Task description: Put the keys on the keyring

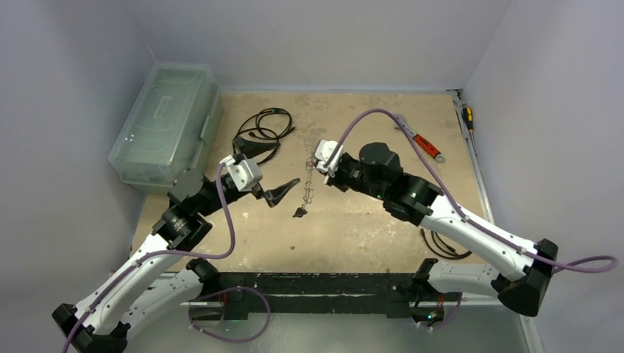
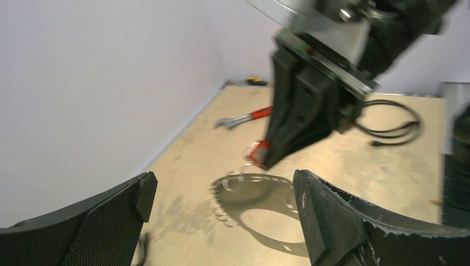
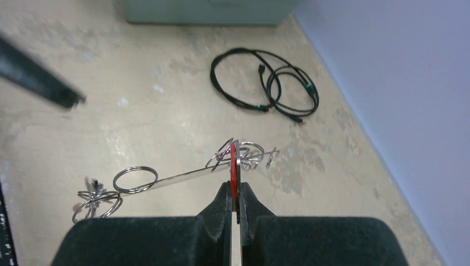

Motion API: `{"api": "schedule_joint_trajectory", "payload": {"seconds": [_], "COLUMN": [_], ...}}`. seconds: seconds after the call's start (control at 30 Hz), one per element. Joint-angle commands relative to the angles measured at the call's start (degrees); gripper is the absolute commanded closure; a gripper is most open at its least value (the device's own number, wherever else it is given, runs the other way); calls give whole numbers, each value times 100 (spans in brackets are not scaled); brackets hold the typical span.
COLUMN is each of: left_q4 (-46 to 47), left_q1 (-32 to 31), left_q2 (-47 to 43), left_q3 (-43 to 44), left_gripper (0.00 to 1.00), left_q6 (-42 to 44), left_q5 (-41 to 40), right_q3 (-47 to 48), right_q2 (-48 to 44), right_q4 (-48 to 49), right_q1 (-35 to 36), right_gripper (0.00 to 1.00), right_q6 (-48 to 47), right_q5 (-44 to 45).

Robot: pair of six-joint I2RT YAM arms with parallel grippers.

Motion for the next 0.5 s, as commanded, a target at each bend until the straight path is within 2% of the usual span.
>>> {"api": "schedule_joint_trajectory", "payload": {"seconds": [0.0,0.13,0.27,0.47], "left_q4": [-86,-103,-250,-393], "left_q1": [-28,-28,-24,-27], "left_q2": [-209,-338,-372,-381], "left_q3": [-232,-397,-403,-367], "left_gripper": [3,3,8,8], "left_q6": [416,511,580,577], "left_q5": [-2052,-2975,-3695,-3944], "right_q3": [372,484,692,1251], "right_q2": [228,526,1069,2124], "right_q4": [-115,-14,8,-113], "right_q1": [61,62,61,70], "right_gripper": [100,100,100,100], "right_q6": [-22,221,545,927], "right_q5": [751,727,979,1209]}}
